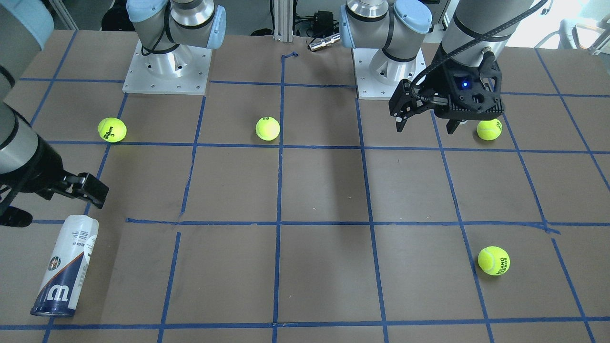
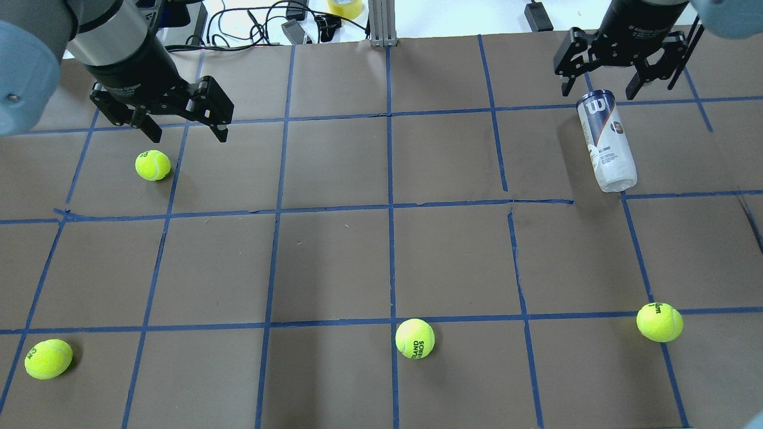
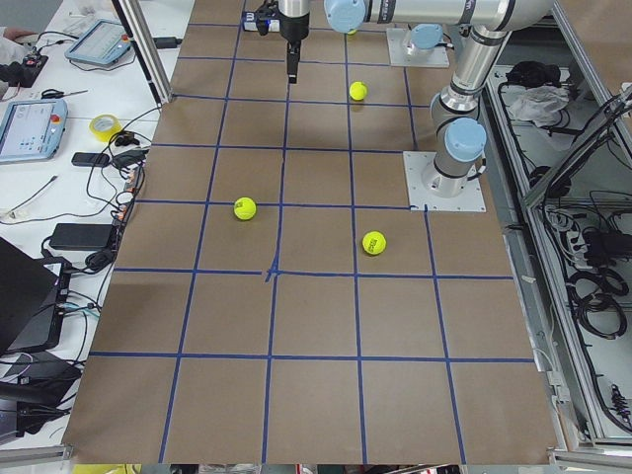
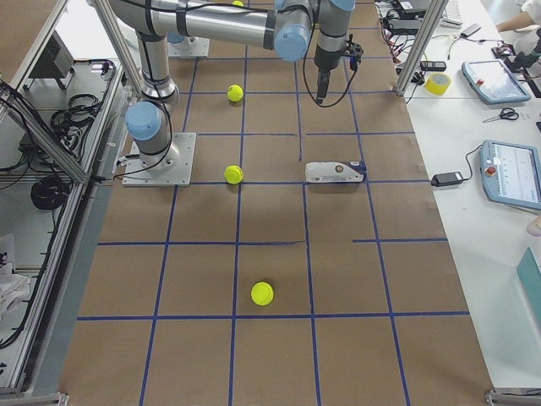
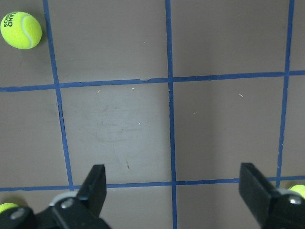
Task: Lift up tennis ball bucket
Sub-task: 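Lower the right gripper around the upright Wilson tennis ball can and close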
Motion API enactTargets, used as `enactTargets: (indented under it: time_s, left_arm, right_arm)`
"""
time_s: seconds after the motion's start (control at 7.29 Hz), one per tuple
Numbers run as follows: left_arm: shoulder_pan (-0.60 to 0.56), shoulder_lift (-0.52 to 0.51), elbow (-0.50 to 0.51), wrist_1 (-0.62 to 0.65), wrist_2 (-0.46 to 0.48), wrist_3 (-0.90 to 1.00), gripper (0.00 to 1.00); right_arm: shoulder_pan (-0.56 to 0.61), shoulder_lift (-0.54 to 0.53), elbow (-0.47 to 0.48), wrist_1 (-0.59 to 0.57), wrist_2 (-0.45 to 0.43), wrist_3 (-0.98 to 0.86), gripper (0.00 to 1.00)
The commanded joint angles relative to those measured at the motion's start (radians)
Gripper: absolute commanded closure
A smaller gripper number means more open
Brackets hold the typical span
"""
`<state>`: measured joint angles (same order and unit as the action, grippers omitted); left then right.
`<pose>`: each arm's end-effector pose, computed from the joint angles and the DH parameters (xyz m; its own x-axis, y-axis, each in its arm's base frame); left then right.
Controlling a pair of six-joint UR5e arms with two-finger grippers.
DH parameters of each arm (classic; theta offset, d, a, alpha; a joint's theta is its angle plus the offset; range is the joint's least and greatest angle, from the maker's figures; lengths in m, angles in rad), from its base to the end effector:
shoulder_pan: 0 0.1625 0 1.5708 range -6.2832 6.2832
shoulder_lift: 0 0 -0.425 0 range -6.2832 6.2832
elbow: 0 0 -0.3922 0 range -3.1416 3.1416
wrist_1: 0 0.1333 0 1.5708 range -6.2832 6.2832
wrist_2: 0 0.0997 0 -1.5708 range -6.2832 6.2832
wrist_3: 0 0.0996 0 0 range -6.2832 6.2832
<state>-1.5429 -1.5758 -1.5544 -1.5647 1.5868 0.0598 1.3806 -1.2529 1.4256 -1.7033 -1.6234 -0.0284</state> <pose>-0.1178 -0.4992 0.4941 -0.9994 0.0316 -0.0170 0.0319 0.9994 -0.0165 0.0095 -0.6280 0.3954 -0.9860 0.1588 0.0514 0.1610 0.9861 0.0417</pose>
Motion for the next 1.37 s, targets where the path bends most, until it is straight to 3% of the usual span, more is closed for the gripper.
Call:
enactTargets:
  time_s: [0.0,0.14,0.55,1.1,1.23]
  left_arm:
    - [0.000,0.000,0.001,-0.005,0.001,0.000,0.00]
    - [-0.002,0.000,0.001,-0.005,0.001,0.000,0.00]
    - [0.003,0.000,0.001,-0.005,-0.001,0.000,0.00]
    - [0.010,0.000,0.001,-0.008,0.001,0.000,0.00]
    - [0.010,0.000,0.001,0.000,0.001,0.000,0.00]
  right_arm:
    - [-0.078,0.146,0.012,-0.120,-0.026,-0.056,0.06]
    - [-0.106,0.188,0.012,-0.122,-0.024,-0.086,0.03]
    - [-0.107,0.279,0.021,-0.292,-0.024,-0.160,0.02]
    - [-0.107,0.349,0.022,-0.340,-0.017,-0.203,0.02]
    - [-0.107,0.349,0.026,-0.340,-0.015,-0.203,0.11]
